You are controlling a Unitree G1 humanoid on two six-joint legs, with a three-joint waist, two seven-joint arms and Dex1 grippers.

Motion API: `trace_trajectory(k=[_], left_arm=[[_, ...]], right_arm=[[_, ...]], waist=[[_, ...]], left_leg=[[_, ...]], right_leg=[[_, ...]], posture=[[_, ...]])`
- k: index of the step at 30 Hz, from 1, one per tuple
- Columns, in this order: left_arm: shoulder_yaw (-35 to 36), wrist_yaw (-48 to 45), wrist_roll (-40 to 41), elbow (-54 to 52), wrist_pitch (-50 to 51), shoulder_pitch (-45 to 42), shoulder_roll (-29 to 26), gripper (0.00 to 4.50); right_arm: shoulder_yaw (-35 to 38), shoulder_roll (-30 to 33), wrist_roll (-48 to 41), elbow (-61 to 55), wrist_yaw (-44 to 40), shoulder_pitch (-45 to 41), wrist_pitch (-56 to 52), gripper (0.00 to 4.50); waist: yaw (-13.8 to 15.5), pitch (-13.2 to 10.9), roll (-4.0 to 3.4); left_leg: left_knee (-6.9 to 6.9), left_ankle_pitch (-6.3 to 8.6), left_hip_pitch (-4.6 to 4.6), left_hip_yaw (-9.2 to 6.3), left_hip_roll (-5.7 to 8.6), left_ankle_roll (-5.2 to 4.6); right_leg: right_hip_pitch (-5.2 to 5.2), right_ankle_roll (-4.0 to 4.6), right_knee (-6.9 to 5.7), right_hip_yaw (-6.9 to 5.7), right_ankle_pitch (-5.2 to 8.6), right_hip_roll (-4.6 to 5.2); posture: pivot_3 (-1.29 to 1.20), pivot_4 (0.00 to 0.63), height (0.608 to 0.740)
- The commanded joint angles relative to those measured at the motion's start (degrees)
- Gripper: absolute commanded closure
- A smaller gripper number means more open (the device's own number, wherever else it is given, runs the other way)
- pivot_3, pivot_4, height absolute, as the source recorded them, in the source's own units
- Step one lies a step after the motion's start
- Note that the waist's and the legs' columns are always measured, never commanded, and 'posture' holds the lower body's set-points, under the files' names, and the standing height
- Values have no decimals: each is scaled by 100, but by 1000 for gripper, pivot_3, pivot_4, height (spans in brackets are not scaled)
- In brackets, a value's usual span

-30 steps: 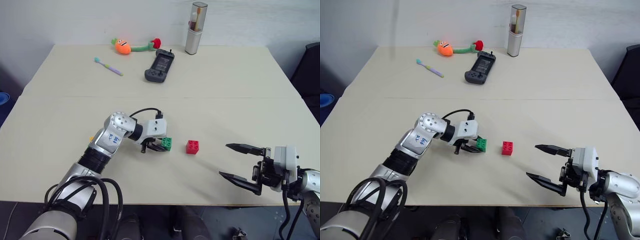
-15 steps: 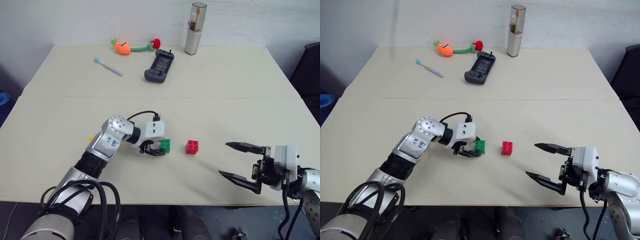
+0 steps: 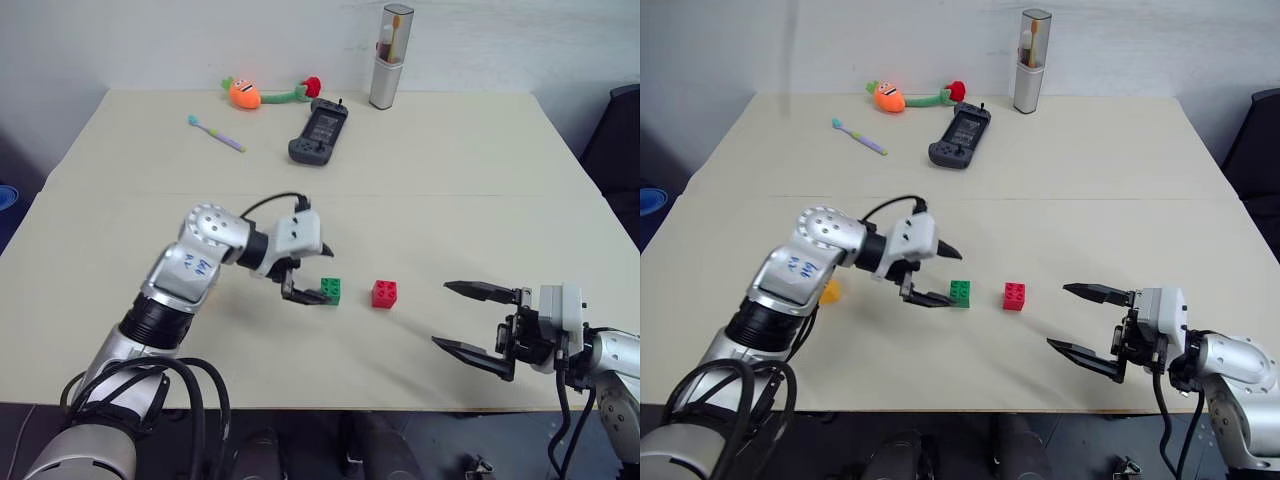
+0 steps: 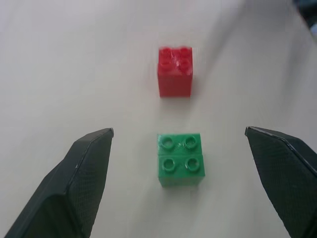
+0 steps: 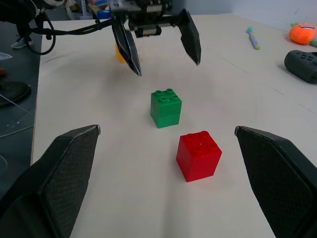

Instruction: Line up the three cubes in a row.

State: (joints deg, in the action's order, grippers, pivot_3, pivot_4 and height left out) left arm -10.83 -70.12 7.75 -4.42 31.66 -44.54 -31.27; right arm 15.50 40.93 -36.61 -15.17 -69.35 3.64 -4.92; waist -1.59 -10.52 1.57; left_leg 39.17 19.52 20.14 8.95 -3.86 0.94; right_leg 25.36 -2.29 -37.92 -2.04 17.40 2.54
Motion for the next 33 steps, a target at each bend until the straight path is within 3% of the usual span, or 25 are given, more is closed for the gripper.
trace_trajectory(k=[1,6,11,15,18,22,27,33], left_arm=[[1620,327,884,-363,122,519,-337,18],[3657,393,1683,-50,-483,2163,-737,18],[4805,647,1763,-64,-792,3662,-1170,18],[5693,924,1890,65,-766,4855,-1059,18],[5972,896,1867,379,-998,5649,-957,18],[6018,937,2082,371,-1079,6041,-902,18],[5420,829,2312,184,-1034,5721,-1037,18],[3733,213,1405,1635,-2164,4095,-1615,18]], right_arm=[[-72,-158,-102,6,-9,-293,112,0],[-369,-443,-58,34,-29,-673,173,0],[-591,-594,48,239,-150,-953,335,0],[-735,-727,86,307,-220,-1121,457,0],[-829,-796,105,301,-225,-1195,484,0],[-874,-788,119,312,-229,-1241,459,0],[-869,-715,142,367,-280,-1271,401,0],[-876,-635,197,456,-327,-1360,334,0]], waist=[[-45,1,-2],[-70,4,-7],[2,3,2],[10,7,7],[-8,7,8],[3,12,17],[41,15,21],[4,17,21]], left_leg=[[0,0,-3,0,-9,1],[-27,3,-48,-57,5,20],[-20,12,-49,-54,10,12],[-19,30,-50,-54,13,-7],[-21,42,-58,-46,11,-11],[-21,52,-66,-45,9,-17],[-22,82,-99,-61,9,-43],[-22,81,-99,-61,9,-35]], right_leg=[[1,0,-4,4,0,-3],[0,12,-28,56,7,-19],[-1,11,-21,66,6,-13],[-12,9,-4,63,5,0],[-17,9,2,63,6,2],[-23,10,5,61,6,1],[-72,11,18,44,6,9],[-74,12,19,38,7,8]], posture=[[0,150,740],[0,150,740],[0,150,740],[0,150,740],[0,150,740],[0,150,740],[0,150,740],[0,150,740]])
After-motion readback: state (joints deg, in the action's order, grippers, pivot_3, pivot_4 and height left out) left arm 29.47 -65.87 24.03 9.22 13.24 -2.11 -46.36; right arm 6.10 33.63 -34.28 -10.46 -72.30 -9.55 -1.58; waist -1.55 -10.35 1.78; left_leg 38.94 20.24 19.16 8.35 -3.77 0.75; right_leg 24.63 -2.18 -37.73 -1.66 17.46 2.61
